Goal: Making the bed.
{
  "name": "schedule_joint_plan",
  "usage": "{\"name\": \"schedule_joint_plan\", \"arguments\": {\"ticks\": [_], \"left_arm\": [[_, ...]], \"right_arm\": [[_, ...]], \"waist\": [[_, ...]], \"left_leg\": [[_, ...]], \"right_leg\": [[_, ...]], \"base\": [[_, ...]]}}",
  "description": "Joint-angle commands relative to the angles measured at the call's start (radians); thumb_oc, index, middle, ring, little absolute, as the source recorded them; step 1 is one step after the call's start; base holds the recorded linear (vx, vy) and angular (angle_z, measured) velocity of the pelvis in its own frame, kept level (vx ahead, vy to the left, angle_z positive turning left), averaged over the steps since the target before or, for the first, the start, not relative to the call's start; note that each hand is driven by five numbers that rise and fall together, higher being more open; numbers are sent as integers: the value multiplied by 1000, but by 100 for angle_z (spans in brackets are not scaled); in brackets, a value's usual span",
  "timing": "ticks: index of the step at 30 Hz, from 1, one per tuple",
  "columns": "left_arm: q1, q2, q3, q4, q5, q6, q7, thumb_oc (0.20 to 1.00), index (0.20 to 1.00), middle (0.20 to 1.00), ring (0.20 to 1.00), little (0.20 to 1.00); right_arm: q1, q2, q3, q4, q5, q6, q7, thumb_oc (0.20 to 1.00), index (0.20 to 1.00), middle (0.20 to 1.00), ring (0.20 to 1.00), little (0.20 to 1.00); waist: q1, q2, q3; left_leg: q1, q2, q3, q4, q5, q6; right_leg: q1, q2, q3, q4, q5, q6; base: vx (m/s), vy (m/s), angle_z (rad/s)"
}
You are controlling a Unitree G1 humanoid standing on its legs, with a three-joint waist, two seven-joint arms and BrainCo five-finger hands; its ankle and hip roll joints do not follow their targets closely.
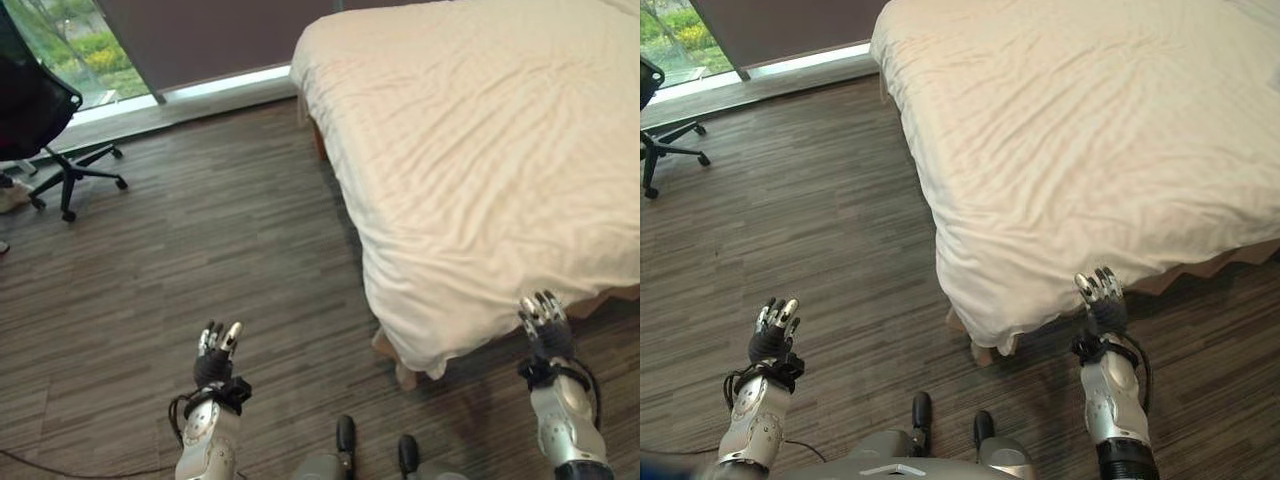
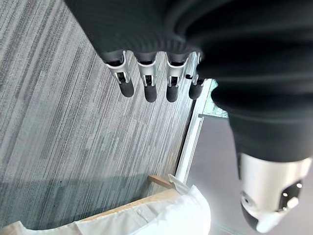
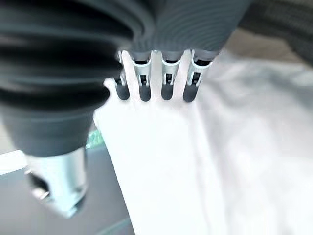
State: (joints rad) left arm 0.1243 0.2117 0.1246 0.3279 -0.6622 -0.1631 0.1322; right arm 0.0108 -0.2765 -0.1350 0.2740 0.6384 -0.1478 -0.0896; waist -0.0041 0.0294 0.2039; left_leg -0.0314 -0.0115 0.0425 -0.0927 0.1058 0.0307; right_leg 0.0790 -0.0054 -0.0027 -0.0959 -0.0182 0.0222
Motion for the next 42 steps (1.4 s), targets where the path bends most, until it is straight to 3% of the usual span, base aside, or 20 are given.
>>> {"name": "schedule_joint_plan", "arguments": {"ticks": [1,12,18,27,33,39,42], "left_arm": [[-30,52,-2,-29,8,-40,-17,1000,1000,1000,1000,1000],[-36,55,-52,-26,-31,-44,-59,1000,1000,1000,1000,1000],[-26,52,-72,-43,-45,-53,-72,1000,1000,1000,1000,1000],[-13,67,-115,-46,-53,-59,-83,1000,1000,1000,1000,1000],[-4,89,-146,-54,-82,-58,-95,1000,1000,1000,1000,1000],[-7,73,-154,-44,-85,-48,-97,1000,1000,1000,1000,1000],[-3,62,-158,-63,-96,-45,-93,1000,1000,1000,1000,1000]], "right_arm": [[-24,-31,32,-98,34,-26,47,200,200,200,200,200],[-147,-16,260,-37,144,30,175,200,200,200,200,200],[-208,-19,292,18,114,33,173,200,200,200,200,200],[-361,-77,242,53,84,-13,93,200,200,200,200,200],[-481,-158,207,323,62,-6,20,200,200,200,200,200],[-420,-88,171,468,92,20,31,200,200,200,200,200],[-381,-37,98,608,153,19,20,200,200,200,200,200]], "waist": [[20,-31,-14],[54,-5,21],[69,19,31],[97,57,52],[127,92,74],[127,113,86],[118,138,100]], "left_leg": [[43,26,-3,5,-71,-48],[-7,11,-15,5,-53,-49],[-32,1,-29,5,-46,-48],[-79,-10,-46,5,-31,-49],[-102,-20,-59,5,-23,-49],[-114,-25,-60,5,-23,-48],[-122,-29,-61,5,-24,-47]], "right_leg": [[-49,-106,-95,35,54,91],[-95,-121,-101,31,76,95],[-110,-128,-112,24,82,98],[-152,-135,-121,22,91,97],[-175,-141,-128,29,91,98],[-185,-143,-128,25,91,100],[-200,-145,-121,27,90,101]], "base": [[0,0,0],[1,1,0],[7,13,8],[2,2,2],[13,3,7],[22,4,1],[11,29,-3]]}}
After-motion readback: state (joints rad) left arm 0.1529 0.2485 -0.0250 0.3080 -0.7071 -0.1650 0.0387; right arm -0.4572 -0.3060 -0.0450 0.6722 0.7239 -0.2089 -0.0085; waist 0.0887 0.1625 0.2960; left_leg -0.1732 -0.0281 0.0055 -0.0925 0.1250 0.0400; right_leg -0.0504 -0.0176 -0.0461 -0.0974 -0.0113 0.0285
